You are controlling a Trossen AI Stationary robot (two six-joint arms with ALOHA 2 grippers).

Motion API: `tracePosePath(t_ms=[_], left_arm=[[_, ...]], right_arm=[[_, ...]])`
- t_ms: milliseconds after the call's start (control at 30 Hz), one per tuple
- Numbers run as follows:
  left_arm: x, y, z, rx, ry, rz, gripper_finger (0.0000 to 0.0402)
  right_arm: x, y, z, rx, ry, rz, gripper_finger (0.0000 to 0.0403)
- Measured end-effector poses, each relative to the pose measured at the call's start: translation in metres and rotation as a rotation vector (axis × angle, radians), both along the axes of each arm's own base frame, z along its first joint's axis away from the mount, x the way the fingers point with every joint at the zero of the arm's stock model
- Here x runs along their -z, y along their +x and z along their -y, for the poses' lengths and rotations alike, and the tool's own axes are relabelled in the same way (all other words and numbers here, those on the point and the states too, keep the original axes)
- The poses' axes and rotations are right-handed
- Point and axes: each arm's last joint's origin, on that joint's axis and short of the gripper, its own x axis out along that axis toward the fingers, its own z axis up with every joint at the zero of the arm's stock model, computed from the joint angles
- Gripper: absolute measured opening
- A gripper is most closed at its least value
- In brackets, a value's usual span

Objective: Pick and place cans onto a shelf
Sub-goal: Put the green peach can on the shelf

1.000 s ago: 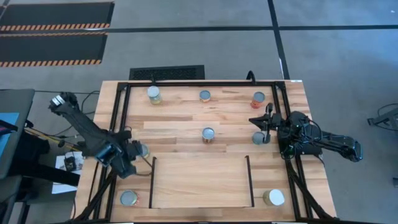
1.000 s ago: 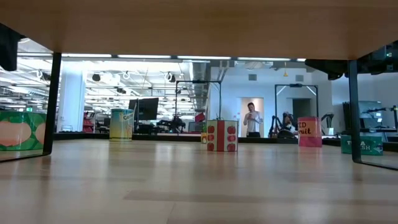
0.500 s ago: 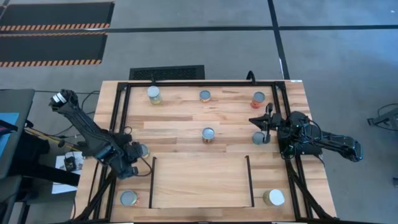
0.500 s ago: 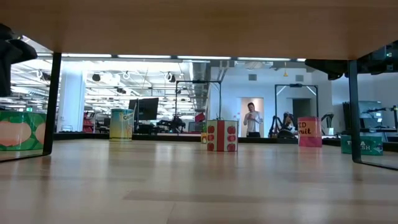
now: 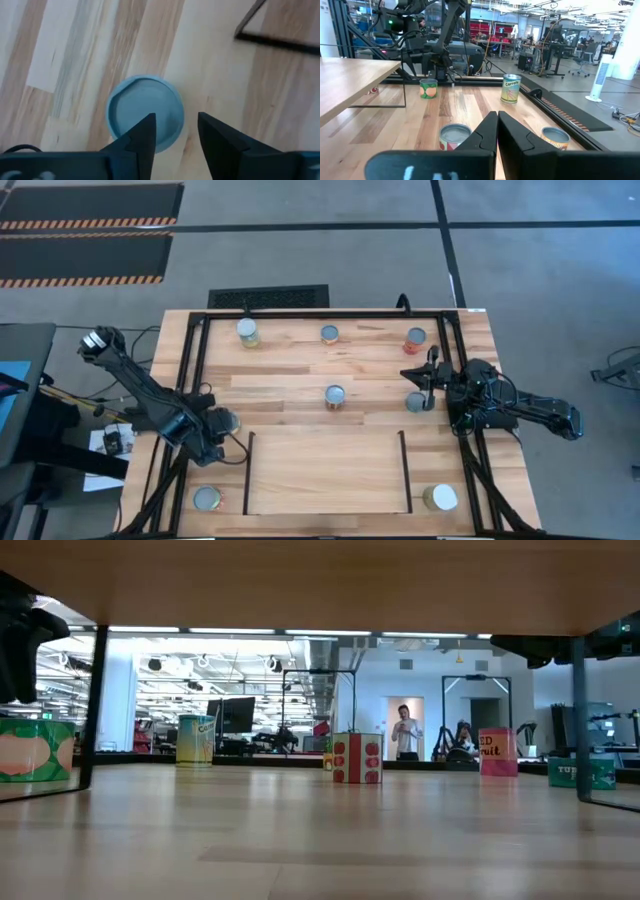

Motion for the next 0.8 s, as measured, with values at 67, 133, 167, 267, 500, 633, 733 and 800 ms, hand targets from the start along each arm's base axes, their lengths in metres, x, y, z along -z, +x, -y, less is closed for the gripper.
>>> tracePosePath(t_ms=[67,133,167,267,500,633,733,800], left_arm=[[0.002,0.001,0.001,-0.001,0.017,-0.006,0.0141],[0.003,0.002,0.001,-0.001,0.032,-0.001,0.0142],[0.003,0.002,0.001,-0.003,0.036,0.002,0.0142],[0.002,0.002,0.001,-0.021,0.028,0.017,0.0142],[-0.001,0.000,-0.001,-0.037,-0.025,0.003,0.0142],[0.006,0.005,0.000,-0.012,-0.004,-0.058,0.0146],[0.012,0.010,0.000,-0.001,0.033,-0.093,0.0153],[0.016,0.012,0.000,0.007,0.058,-0.116,0.0157]], right_arm=[[0.000,0.000,0.000,0.000,0.000,0.000,0.0038],[0.000,0.000,0.000,0.000,0.000,0.000,0.0038],[0.000,0.000,0.000,0.000,0.000,0.000,0.0038],[0.000,0.000,0.000,0.000,0.000,0.000,0.0038],[0.000,0.000,0.000,0.000,0.000,0.000,0.0038],[0.000,0.000,0.000,0.000,0.000,0.000,0.0038],[0.000,0.000,0.000,0.000,0.000,0.000,0.0038],[0.000,0.000,0.000,0.000,0.000,0.000,0.0038]])
